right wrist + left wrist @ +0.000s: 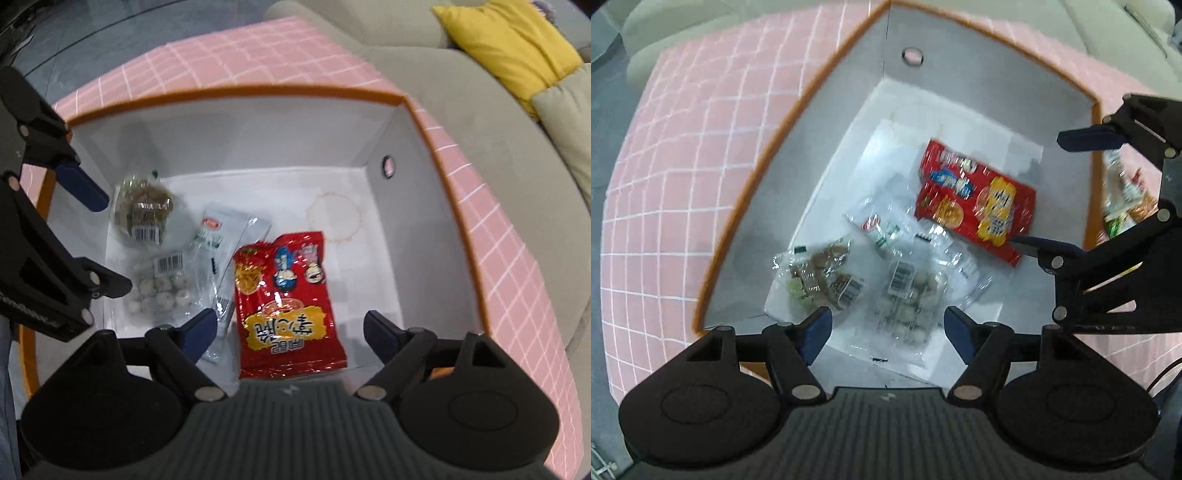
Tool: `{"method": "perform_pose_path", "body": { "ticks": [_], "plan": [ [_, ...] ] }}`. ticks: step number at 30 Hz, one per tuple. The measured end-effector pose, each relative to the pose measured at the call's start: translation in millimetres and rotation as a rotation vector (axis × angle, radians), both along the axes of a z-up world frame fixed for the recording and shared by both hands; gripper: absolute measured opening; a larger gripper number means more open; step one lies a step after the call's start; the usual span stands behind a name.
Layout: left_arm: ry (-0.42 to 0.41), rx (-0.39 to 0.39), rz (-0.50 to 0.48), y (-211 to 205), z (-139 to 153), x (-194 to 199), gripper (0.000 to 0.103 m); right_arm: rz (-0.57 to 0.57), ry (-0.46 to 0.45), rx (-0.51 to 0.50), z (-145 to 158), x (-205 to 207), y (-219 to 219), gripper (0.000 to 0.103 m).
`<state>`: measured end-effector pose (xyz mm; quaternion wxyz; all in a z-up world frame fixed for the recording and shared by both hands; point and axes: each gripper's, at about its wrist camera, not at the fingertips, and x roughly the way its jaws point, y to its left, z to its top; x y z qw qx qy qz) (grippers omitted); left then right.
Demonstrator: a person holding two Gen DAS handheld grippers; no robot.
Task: Organize snacks
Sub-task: 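Move both grippers back toward the remaining snacks on the table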
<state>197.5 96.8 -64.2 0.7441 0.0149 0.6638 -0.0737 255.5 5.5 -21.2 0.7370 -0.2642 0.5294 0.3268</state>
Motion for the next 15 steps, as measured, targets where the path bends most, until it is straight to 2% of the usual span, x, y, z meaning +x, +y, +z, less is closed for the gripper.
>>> {"method": "perform_pose_path", "body": {
  "ticks": [5, 10, 15],
  "plan": [
    [-0.146, -0.039, 0.028, -1, 33, -13, 0.081, -0.089, -0.052, 0.073, 27, -7, -16, 0.083],
    [-0.329, -0.034, 0.044, -9, 65, -35, 0.081, -0.188, -0.121, 0.132, 51, -26, -40, 0.080],
    [-0.467, -0.051, 0.072, -23, 84, -57, 0.081, -0.297, -0.162, 0.214, 70, -54, -66, 0.080]
  ]
}}
